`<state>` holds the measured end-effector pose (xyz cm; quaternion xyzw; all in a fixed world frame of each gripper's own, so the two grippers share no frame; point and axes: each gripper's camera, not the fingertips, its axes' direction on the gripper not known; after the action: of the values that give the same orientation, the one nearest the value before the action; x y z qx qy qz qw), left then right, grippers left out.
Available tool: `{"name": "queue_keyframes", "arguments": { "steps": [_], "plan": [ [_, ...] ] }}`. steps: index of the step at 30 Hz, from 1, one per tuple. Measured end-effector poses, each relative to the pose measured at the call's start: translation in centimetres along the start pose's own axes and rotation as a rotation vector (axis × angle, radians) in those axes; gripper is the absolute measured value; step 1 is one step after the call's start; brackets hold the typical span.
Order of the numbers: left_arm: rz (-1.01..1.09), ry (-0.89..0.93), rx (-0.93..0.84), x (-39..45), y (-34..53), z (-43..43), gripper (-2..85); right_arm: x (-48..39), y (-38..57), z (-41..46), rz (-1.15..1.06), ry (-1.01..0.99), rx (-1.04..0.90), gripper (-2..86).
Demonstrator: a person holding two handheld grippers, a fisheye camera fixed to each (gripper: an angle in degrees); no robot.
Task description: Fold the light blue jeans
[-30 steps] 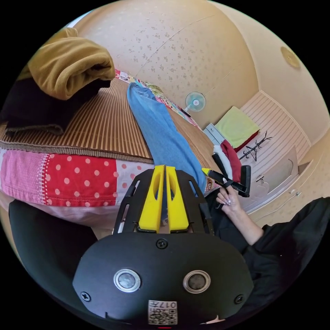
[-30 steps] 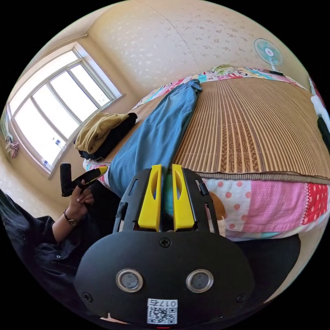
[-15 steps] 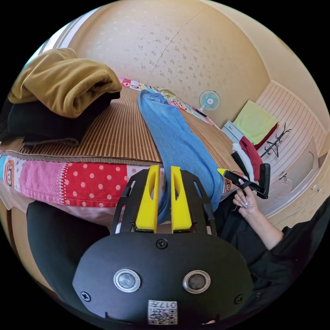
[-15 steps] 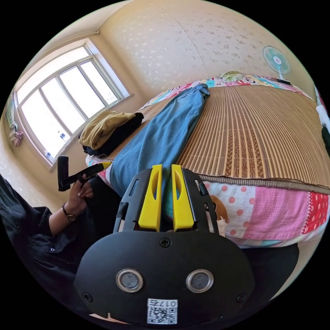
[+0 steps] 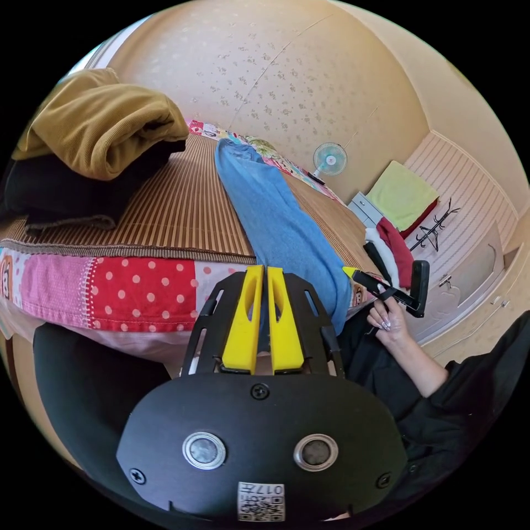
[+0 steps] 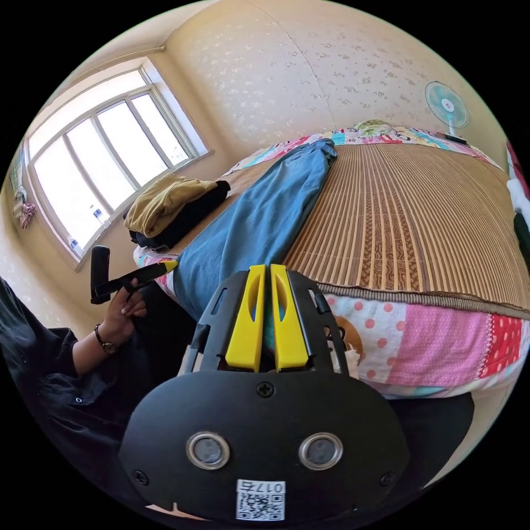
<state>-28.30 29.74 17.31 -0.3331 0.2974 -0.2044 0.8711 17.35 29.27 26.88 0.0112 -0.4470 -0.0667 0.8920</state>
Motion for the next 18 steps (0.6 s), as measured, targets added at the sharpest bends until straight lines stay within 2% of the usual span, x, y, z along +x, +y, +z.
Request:
{"name": "queue_keyframes", "arguments": {
  "steps": [5, 13, 18],
  "plan": [
    [0.006, 0.034, 0.058, -0.4, 0.2, -1.4, -0.6, -0.3, 0.2, -1.6, -0.015, 0.082, 0.071, 1.3],
    [-0.096, 0.050, 0.039, -2.4, 0.2, -1.8, -0.7, 1.6, -0.5, -1.0, 0.027, 0.033, -0.016, 1.2],
    [-0.096, 0.076, 0.071, -2.8, 0.1, -2.9, -0.8, 2.2, -0.9, -1.9, 0.025, 0.015, 0.014, 1.2]
  ]
}}
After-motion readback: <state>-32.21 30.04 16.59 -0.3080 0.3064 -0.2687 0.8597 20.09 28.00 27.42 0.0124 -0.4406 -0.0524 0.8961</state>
